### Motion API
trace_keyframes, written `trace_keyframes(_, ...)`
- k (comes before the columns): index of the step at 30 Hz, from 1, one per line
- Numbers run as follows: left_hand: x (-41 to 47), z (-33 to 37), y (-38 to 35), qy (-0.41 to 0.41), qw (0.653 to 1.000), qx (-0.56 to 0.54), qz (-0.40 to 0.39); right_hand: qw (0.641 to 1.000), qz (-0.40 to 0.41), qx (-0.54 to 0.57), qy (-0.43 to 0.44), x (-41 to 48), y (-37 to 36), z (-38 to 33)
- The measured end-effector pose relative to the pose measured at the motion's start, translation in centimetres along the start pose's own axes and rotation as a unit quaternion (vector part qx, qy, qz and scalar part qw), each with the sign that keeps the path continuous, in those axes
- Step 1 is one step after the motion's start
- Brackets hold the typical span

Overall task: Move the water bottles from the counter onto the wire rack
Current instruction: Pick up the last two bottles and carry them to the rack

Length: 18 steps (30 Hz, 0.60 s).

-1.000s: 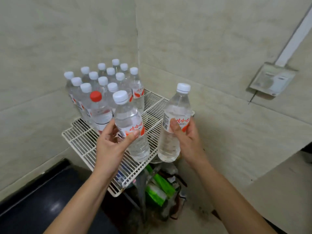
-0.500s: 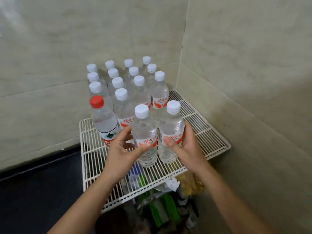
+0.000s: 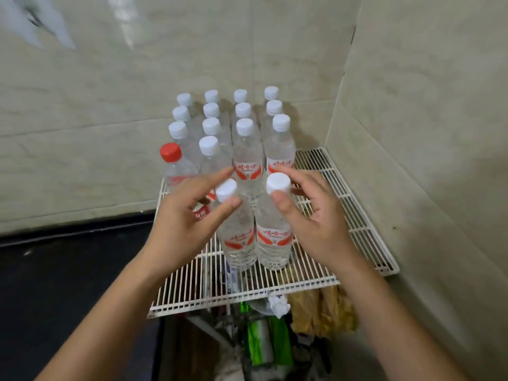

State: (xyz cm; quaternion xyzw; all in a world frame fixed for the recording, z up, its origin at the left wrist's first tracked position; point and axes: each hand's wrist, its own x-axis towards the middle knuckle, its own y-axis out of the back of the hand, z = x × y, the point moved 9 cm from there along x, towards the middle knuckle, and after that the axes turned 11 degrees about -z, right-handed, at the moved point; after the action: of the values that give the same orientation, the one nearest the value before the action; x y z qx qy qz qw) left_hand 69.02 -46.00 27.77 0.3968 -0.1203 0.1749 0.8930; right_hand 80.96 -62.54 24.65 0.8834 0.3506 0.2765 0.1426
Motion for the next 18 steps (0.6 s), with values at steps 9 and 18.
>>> trace_keyframes(9,3.6,0.3,-0.5,0.012,0.997,-0.026,-0.069,0.985,-0.071,-0.149,-0.054,1.8,2.0,-2.0)
trace_keyframes(18,9.6,2.4,0.4,-0.012,0.996,0.059,-0.071,0.979,-0.076,-0.167,-0.091,7.1,4.5,-0.4)
